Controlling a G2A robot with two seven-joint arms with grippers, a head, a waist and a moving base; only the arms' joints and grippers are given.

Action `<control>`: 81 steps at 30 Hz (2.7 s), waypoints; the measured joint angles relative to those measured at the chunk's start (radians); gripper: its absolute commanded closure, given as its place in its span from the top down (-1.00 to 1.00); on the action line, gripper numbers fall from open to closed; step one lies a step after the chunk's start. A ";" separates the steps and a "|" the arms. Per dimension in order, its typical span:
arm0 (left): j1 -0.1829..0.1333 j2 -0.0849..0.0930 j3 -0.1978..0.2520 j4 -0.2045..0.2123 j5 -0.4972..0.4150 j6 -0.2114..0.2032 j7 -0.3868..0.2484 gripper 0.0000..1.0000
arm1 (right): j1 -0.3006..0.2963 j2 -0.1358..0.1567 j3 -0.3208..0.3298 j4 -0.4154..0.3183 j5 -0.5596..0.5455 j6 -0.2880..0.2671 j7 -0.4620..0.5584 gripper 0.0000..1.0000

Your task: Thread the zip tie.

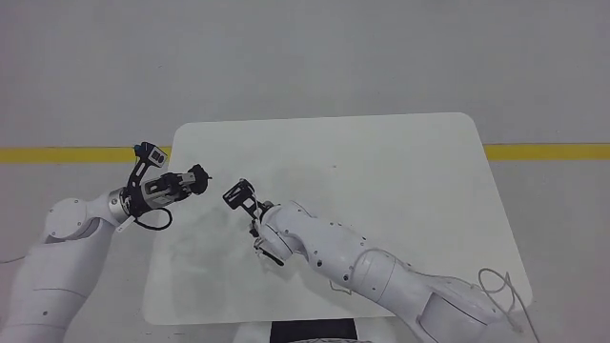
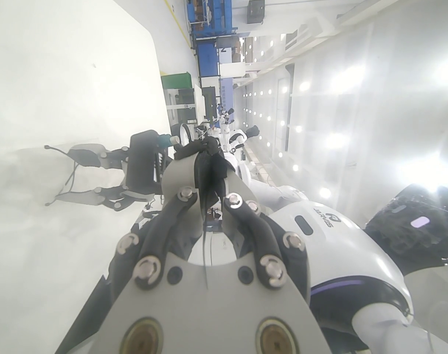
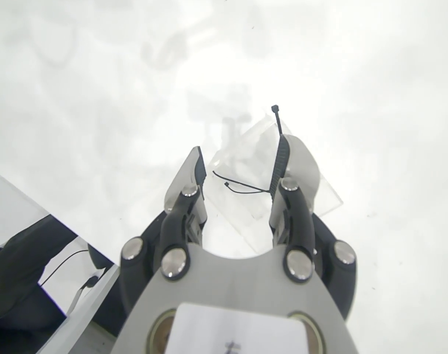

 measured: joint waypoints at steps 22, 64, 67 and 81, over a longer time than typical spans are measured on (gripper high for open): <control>0.000 0.000 0.000 0.000 0.000 0.000 0.000 -1.00 | -0.101 0.030 0.094 -0.083 -0.129 -0.034 0.040 -0.48; 0.000 0.000 0.000 0.000 0.000 0.000 0.000 -1.00 | -0.066 -0.095 0.075 0.153 -0.285 0.063 0.014 -0.74; 0.000 0.000 0.000 0.000 0.000 0.000 0.000 -1.00 | -0.063 -0.104 0.086 0.173 -0.276 0.069 0.003 -1.00; 0.000 0.000 0.000 0.000 0.000 0.000 0.000 -1.00 | -0.225 -0.045 0.245 -0.075 -0.308 0.008 -0.057 -1.00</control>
